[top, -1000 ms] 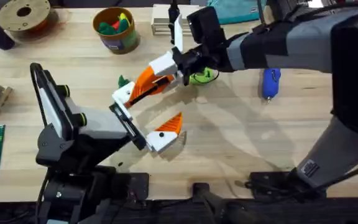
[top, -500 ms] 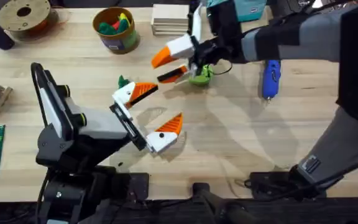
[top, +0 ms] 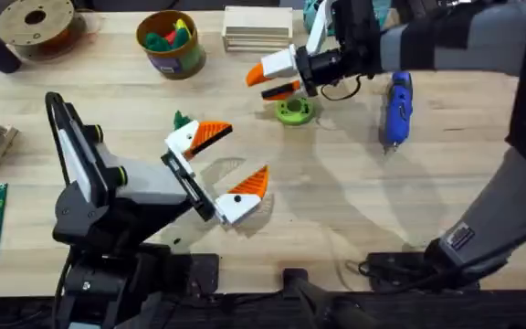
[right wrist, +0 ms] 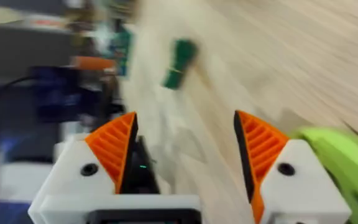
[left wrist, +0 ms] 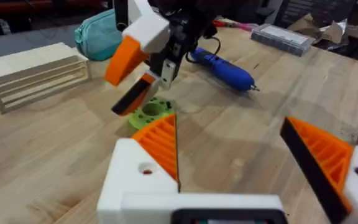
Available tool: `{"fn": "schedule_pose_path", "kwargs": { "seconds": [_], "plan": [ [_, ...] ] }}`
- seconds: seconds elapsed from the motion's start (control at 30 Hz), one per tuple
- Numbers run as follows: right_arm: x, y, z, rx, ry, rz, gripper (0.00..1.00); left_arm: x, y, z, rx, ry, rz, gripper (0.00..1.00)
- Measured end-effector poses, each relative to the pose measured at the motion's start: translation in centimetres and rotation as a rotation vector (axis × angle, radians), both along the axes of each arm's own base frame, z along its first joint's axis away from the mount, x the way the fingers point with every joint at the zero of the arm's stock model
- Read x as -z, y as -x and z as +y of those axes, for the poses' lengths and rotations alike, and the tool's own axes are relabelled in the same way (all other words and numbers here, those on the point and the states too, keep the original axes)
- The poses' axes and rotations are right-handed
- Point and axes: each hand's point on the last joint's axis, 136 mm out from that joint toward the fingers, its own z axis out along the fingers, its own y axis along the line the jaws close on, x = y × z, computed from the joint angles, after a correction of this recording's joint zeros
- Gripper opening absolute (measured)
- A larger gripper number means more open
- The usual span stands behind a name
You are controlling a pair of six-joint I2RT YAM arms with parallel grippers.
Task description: Pick up the gripper from the table and insert it into the empty holder that is missing its gripper. Then pick up a screw, insert it into the mounting hole, and use the screwdriver to tighten it. Finally, clean up the table by picking up the vegetable and placing it into the bucket.
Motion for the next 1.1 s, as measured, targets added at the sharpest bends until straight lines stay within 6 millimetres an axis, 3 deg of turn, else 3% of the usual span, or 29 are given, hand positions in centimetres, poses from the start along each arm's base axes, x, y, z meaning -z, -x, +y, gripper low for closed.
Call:
{"fn": "schedule_pose_path", "kwargs": {
  "seconds": [0.13, 0.33, 0.5, 0.63, 0.77, 0.9, 1.1],
  "plan": [
    [0.9, 0.0, -1.9, -0.002, 0.243, 0.005, 0.853, 0.0, 0.0, 0.0, 0.000, 0.000, 0.000, 0.985],
    [-2.2, -0.5, -4.5, -0.058, 0.557, -0.209, 0.855, 0.0, 0.0, 0.0, 0.000, 0.000, 0.000, 0.987],
    [-4.4, 1.2, -5.4, -0.107, 0.740, -0.341, 0.887, 0.0, 0.0, 0.0, 0.000, -0.001, -0.001, 0.986],
    [-4.0, 2.9, -5.7, -0.159, 0.859, -0.356, 0.916, 0.0, 0.0, 0.0, 0.000, -0.001, -0.002, 0.986],
    [-3.6, 3.6, -6.2, -0.176, 0.922, -0.347, 0.917, 0.0, 0.0, 0.0, 0.000, -0.002, -0.002, 0.985],
    [-2.6, 2.5, -6.9, -0.101, 0.928, -0.391, 0.921, 0.0, 0.0, 0.0, 0.000, -0.002, -0.002, 0.985],
    [-1.6, 4.3, -8.1, -0.039, 0.907, -0.425, 0.940, 0.0, 0.0, 0.0, 0.001, -0.002, -0.002, 0.985]
  ]
}}
